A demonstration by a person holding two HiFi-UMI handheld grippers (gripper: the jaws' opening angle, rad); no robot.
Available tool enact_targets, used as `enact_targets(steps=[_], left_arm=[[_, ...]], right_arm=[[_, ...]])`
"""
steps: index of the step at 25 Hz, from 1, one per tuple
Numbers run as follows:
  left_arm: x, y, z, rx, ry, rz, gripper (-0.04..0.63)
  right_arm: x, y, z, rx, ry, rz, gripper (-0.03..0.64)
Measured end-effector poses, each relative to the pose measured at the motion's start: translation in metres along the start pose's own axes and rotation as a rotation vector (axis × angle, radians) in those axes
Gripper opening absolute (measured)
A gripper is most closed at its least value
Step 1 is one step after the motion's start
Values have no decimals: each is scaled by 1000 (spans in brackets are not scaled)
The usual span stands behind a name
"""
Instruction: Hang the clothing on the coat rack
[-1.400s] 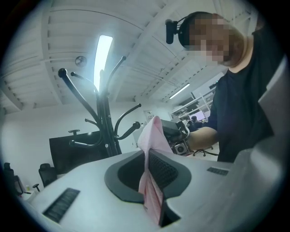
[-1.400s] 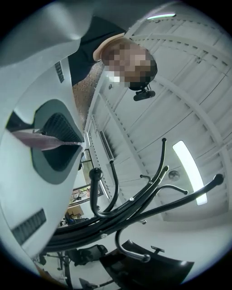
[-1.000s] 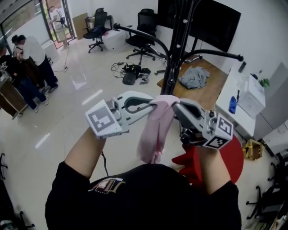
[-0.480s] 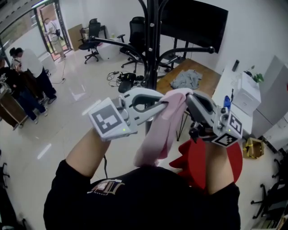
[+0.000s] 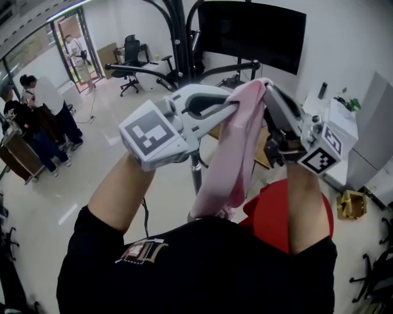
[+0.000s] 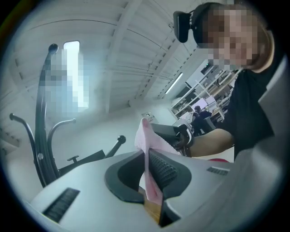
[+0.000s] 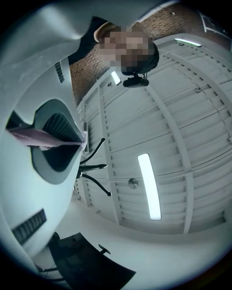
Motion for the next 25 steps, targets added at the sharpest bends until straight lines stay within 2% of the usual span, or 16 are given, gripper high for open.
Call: enact_targets(steps=[5,10,16,21,25], left_arm=[[-31,11,6,34,-12,9,20],[-64,-21,36,-29,-44,-1,20],[-80,-13,46,-37,-34,-38,20],[-85,-14,52,-23,-13,-50,21],[-83,-1,53,-43,6,-74,21]], right_arm=[[20,-16,15,27,57,-45,9],[56,-28,22,37,175,-64,11],[75,-23,25,35,249,-68,11],[88,-22,23,-10,285,-108,12],[96,-7,18,-79,296,-114,14]])
Point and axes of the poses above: the fingertips, and each gripper's own axes: z forward along the fingers, x to its right, y out of its underside, the point moved 9 cm from there along -z, backward along the fingers, and after that the axes turned 2 degrees about x, right-handed, at the moved point
